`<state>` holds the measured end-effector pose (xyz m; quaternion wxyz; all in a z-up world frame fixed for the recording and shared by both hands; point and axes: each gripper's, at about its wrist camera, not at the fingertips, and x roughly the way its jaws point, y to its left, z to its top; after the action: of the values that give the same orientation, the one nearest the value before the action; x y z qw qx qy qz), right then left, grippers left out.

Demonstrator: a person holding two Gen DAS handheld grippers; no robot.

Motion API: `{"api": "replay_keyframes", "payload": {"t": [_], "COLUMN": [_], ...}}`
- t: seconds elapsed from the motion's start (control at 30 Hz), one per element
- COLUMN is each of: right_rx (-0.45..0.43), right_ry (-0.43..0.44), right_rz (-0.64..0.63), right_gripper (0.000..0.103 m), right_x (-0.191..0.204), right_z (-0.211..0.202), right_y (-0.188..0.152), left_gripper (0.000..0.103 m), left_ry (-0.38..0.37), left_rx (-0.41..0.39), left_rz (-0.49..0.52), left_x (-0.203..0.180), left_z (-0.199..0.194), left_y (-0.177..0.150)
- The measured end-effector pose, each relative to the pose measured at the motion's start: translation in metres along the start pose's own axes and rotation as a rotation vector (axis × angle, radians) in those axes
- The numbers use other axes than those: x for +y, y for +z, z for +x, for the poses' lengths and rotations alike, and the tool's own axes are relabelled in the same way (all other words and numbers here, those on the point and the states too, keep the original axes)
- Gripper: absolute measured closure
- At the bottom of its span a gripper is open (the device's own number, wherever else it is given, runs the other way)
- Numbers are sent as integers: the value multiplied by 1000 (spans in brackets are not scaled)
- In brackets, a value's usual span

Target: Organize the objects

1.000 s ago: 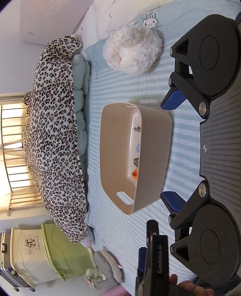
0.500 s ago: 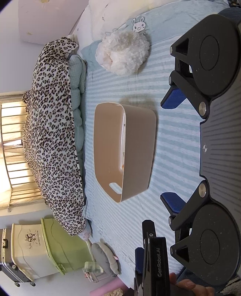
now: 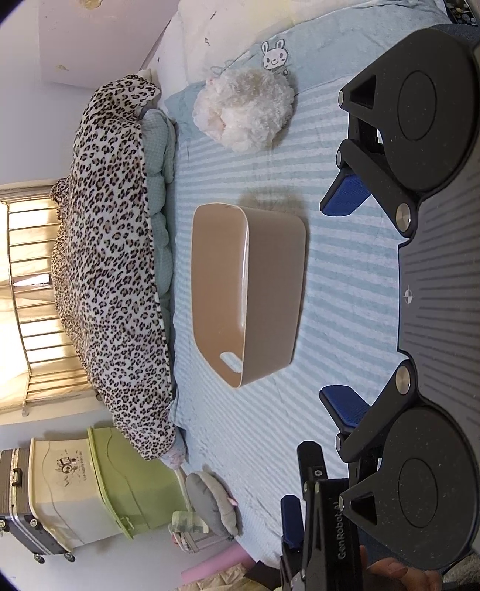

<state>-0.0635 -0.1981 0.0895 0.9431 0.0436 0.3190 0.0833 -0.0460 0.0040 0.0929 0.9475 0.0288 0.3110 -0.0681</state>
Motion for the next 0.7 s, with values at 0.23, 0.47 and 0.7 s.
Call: {"api": "replay_keyframes", "payload": {"t": [0.23,0.47,0.7], "right_rx": [-5,7,11], "right_ry": [3,1,8], "right_rz": [-3,-5,-9], "right_gripper": [3,3,3], "right_x": [3,4,6], "right_z": [-13,-16,-17], "right_y": [-1,-3,-4], "left_gripper": [25,25,25], "left_ry": [3,3,9], "left_rx": [-4,9,12], "left_rz": [17,5,15], "left_x": [-1,1,1], "left_z": [-11,-15,-18], "left_y": [-3,-3,-4]}}
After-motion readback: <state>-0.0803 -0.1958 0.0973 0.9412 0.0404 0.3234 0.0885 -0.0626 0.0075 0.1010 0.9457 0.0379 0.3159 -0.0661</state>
